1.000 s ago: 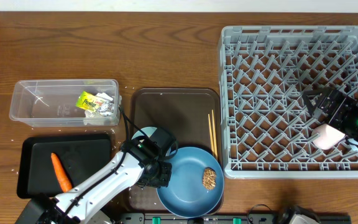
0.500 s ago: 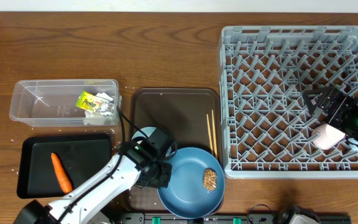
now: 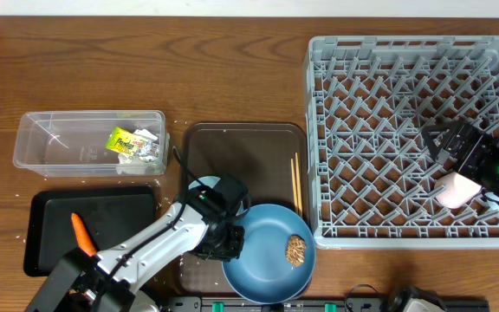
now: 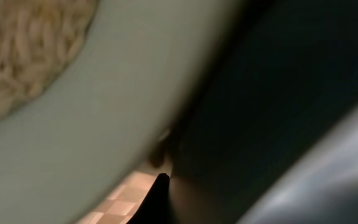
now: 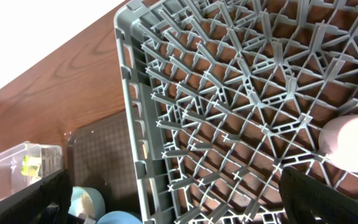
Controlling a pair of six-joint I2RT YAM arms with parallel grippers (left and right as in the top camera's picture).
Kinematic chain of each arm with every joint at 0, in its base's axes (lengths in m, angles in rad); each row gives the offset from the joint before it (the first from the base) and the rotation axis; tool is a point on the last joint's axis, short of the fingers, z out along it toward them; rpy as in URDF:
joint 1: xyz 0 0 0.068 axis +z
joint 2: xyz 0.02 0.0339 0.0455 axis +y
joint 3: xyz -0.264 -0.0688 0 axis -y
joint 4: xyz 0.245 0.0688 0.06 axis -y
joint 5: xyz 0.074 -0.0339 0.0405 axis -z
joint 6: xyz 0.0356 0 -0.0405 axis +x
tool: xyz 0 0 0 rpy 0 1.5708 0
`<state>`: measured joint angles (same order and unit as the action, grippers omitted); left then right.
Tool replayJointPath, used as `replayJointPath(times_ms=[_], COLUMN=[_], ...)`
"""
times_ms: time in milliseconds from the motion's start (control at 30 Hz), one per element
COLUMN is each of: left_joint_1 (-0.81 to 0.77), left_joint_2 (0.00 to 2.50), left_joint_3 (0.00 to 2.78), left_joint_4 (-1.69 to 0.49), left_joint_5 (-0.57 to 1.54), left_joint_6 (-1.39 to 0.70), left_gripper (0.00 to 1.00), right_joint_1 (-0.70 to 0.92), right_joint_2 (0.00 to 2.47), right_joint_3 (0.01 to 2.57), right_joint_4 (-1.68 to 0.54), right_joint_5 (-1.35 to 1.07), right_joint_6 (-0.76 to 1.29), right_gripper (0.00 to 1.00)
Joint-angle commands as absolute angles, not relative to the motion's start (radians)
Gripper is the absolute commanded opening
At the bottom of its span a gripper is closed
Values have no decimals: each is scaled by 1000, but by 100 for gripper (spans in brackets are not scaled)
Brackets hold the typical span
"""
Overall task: Sort waste into correct bins and load items into the dishwasher rack
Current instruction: 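Tilt the blue plate over the black tray to dump the cookie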
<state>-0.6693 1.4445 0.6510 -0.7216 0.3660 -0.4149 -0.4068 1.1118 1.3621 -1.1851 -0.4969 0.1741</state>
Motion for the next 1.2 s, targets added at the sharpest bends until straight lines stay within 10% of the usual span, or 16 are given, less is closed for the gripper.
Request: replayJointPath(times_ms=[0, 667, 1167], left_joint_1=[-684, -634, -35], left_joint_2=[1455, 1168, 1094], left_joint_3=[650, 842, 1242], left_joint_4=[-755, -986, -1431], left_joint_5=[355, 302, -56], left_joint_6=[-377, -389, -416], left_gripper=[6, 6, 6], right_joint_1=[-385, -385, -385], right_joint_2=[1113, 1113, 1113], right_joint_3=[1365, 1365, 1365], right_joint_4=[-1182, -1177, -1170], right_joint_5=[-493, -493, -493], right_joint_6=[159, 159, 159], right_gripper=[99, 99, 99])
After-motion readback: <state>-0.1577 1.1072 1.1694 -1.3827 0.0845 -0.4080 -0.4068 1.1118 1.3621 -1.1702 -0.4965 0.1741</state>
